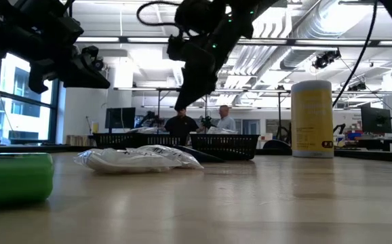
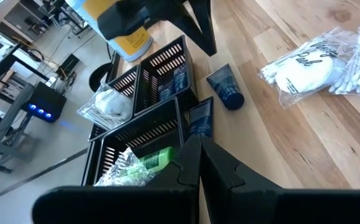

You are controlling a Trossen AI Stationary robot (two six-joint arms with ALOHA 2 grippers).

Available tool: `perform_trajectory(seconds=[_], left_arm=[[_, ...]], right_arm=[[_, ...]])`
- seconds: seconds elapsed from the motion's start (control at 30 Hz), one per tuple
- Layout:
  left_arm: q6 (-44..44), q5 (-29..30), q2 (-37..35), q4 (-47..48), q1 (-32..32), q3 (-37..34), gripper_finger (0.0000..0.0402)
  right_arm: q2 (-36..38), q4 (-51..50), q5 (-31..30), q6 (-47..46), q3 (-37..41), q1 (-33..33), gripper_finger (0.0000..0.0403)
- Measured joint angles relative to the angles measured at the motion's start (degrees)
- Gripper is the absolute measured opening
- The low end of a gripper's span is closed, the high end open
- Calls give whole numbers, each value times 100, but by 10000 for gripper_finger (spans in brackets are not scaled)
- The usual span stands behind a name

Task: Pick & Place Travel size toiletries
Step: Put the blue shave cream into the bottom black bin

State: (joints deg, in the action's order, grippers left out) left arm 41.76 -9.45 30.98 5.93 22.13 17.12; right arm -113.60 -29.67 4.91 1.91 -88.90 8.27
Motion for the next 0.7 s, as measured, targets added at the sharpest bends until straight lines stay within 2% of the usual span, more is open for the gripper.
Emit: perform_trajectory(seconds=[0.13, 0.23, 0.57, 0.7], left_arm=[[0, 6, 0, -5, 0, 0, 1], [0, 6, 0, 0, 0, 0, 1], [4, 6, 2, 14, -1, 0, 1], [4, 6, 2, 14, -1, 0, 1]], right_arm=[[-260, -494, 34, 414, -363, 134, 2], [-361, -527, 358, 709, -534, 281, 2], [-418, -627, 417, 890, -646, 457, 2], [-471, -350, -114, 870, -647, 386, 2]])
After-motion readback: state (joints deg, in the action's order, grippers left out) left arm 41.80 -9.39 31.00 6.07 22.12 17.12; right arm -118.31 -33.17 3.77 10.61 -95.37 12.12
